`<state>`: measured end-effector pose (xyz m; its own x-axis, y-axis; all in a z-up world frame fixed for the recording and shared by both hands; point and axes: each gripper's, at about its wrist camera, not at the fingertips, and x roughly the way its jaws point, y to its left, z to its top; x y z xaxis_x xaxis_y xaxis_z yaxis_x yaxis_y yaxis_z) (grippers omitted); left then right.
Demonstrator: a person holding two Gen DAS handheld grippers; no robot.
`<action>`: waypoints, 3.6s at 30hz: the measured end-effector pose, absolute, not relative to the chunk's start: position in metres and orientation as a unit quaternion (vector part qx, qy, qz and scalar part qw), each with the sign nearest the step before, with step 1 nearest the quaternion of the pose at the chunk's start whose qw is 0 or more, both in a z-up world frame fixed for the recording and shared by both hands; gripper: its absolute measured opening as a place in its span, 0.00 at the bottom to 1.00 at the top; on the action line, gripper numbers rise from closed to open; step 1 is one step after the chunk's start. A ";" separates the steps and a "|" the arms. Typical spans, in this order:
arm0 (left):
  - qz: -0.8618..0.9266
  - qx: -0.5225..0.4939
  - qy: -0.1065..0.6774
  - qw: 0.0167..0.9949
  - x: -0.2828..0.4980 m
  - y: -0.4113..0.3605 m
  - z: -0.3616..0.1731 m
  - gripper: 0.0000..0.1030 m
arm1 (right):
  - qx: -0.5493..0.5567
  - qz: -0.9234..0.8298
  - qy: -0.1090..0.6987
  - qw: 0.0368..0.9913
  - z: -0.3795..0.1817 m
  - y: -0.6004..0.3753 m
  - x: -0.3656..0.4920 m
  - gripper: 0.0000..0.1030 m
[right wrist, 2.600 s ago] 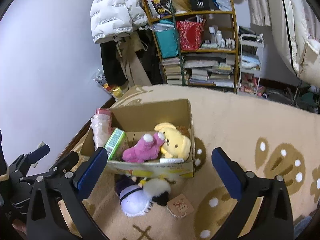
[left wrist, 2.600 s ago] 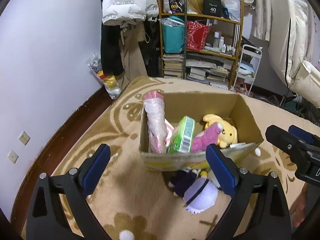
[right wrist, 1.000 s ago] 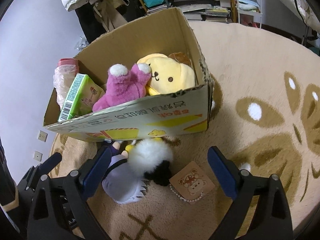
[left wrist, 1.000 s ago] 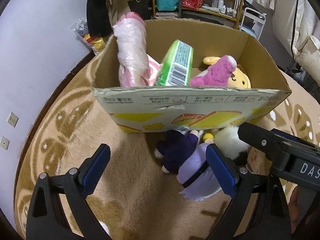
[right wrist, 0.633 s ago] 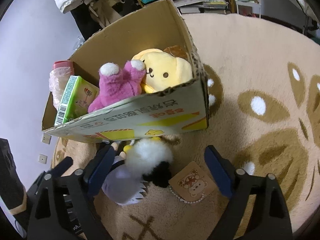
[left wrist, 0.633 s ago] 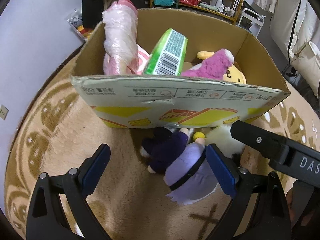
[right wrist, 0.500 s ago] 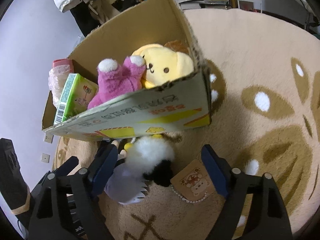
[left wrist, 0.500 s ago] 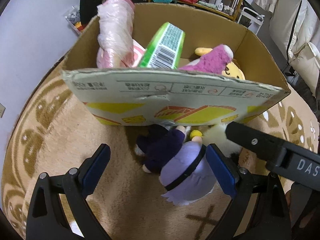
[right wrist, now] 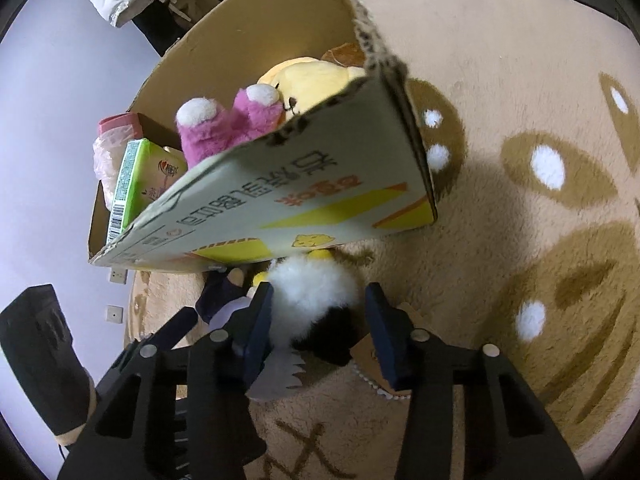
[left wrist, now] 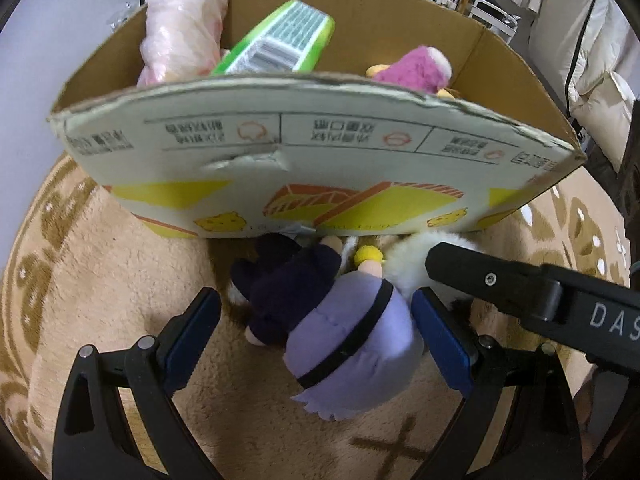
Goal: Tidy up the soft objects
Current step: 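Grasp the purple plush doll with the left tool while the right tool grasps the white fluffy plush, then lift the purple doll over the box with the left tool while the right tool carries the white plush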
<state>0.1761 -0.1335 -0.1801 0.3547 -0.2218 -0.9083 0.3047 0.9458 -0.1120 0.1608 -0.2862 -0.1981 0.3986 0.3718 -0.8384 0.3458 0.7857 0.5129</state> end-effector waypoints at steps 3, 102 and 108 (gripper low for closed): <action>-0.161 0.034 0.551 0.818 0.177 -0.135 -0.183 0.93 | 0.333 0.012 0.550 0.766 -0.201 -0.283 0.164 0.48; -0.105 0.072 0.327 0.937 0.196 -0.112 -0.017 0.59 | 0.207 0.031 0.361 0.909 -0.022 -0.292 0.182 0.01; -0.118 0.080 0.324 0.935 0.209 -0.126 -0.021 0.61 | 0.224 0.022 0.369 0.902 -0.035 -0.302 0.191 0.02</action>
<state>0.2085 -0.1256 -0.0207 0.7619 -0.1683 -0.6255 0.2720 0.9595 0.0731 0.1910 -0.3016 -0.0347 0.7261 0.2055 -0.6562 0.1259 0.8984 0.4207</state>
